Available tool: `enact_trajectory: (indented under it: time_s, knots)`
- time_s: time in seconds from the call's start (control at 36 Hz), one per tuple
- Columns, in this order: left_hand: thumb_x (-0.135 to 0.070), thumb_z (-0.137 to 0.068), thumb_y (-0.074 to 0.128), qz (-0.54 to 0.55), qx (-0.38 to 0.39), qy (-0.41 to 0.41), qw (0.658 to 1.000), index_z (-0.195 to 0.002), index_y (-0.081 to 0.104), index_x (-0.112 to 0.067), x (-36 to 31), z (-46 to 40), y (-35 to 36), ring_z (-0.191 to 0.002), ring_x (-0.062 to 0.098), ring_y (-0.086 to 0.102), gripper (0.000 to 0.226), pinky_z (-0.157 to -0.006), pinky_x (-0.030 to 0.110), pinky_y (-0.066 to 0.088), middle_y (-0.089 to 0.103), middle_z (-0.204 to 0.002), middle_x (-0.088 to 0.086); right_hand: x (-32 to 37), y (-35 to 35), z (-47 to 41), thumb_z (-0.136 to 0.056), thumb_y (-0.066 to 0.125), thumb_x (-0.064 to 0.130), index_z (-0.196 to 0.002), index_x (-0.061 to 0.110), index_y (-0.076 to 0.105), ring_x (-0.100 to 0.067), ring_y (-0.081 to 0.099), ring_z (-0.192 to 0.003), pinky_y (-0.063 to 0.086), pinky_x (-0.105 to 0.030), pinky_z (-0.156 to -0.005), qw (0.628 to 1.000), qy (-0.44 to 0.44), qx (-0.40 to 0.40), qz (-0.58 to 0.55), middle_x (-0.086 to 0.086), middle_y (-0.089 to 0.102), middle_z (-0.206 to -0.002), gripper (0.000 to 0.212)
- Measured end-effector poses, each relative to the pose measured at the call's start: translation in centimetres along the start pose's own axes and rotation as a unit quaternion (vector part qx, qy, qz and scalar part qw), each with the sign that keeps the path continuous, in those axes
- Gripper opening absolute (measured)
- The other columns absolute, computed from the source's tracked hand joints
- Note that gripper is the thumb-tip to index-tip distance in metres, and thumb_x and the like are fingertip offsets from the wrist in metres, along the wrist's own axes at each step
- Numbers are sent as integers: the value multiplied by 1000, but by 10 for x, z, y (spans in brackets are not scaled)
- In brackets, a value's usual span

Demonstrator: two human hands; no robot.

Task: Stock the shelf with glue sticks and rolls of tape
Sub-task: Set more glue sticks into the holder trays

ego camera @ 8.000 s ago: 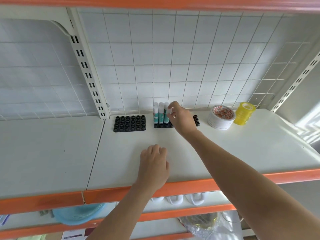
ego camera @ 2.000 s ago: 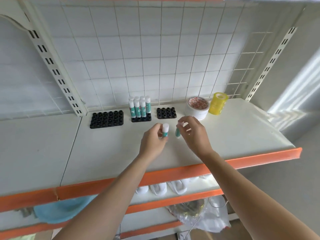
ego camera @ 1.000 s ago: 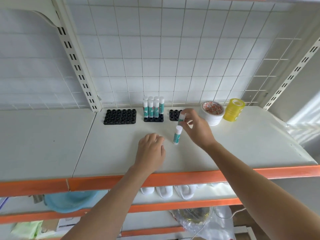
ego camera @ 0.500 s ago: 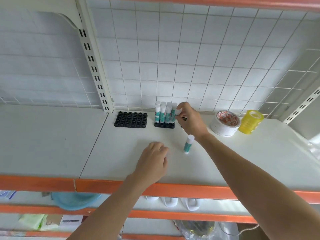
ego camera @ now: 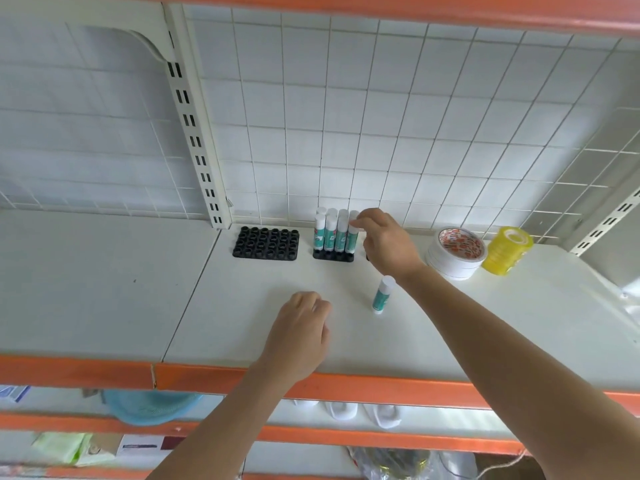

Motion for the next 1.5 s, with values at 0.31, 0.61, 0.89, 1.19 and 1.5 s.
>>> enact_trajectory:
  time_s: [0.31, 0.61, 0.89, 1.19, 1.5]
  knots:
    - [-20, -79, 29, -23, -5, 3, 1000, -88, 61, -10, -2, -1, -1, -87, 26, 56, 35, -72, 37, 53, 58, -91, 4, -8, -1, -6, -84, 40, -7, -128, 16, 59, -29, 60, -101, 43, -30, -70, 990, 42, 129, 39, 0, 56, -127, 54]
    - [-7, -78, 62, -30, 11, 3, 999, -91, 62, -9, -2, -2, 0, -89, 27, 54, 13, -75, 38, 50, 58, -93, 5, -2, -27, 13, -98, 36, 6, -126, 19, 61, -20, 55, -116, 44, -36, -96, 974, 131, 182, -34, -2, 58, -130, 40]
    - [-6, -75, 63, -42, 11, 9, 999, -92, 64, -6, -3, -3, 1, -85, 31, 55, 18, -71, 42, 52, 59, -90, 9, 19, -61, 94, -92, 62, 30, -100, 16, 63, -8, 55, -84, 47, -29, -74, 980, 167, -9, -106, 12, 55, -95, 16]
    - [-3, -72, 64, -29, 6, 3, 1000, -91, 65, -6, -1, -4, 0, -81, 33, 56, 19, -66, 42, 51, 59, -87, 10, 17, -28, 120, -86, 64, 17, -104, 37, 39, -5, 57, -74, 48, -29, -68, 960, 241, 10, -146, 3, 60, -91, 37]
    - [-9, -80, 56, -21, 12, -4, 1000, -93, 63, -7, -2, -4, -2, -88, 30, 52, 15, -74, 39, 45, 58, -93, 9, 34, -18, 60, -86, 64, 11, -109, 18, 48, -4, 58, -73, 51, -32, -69, 969, 195, 31, -149, 8, 58, -81, 29]
Point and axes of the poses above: each hand's wrist, its own z-axis away from the middle knuckle, its own y-axis out of the palm, x = y × z, the point moved 10 cm from there along -z, towards the middle knuckle
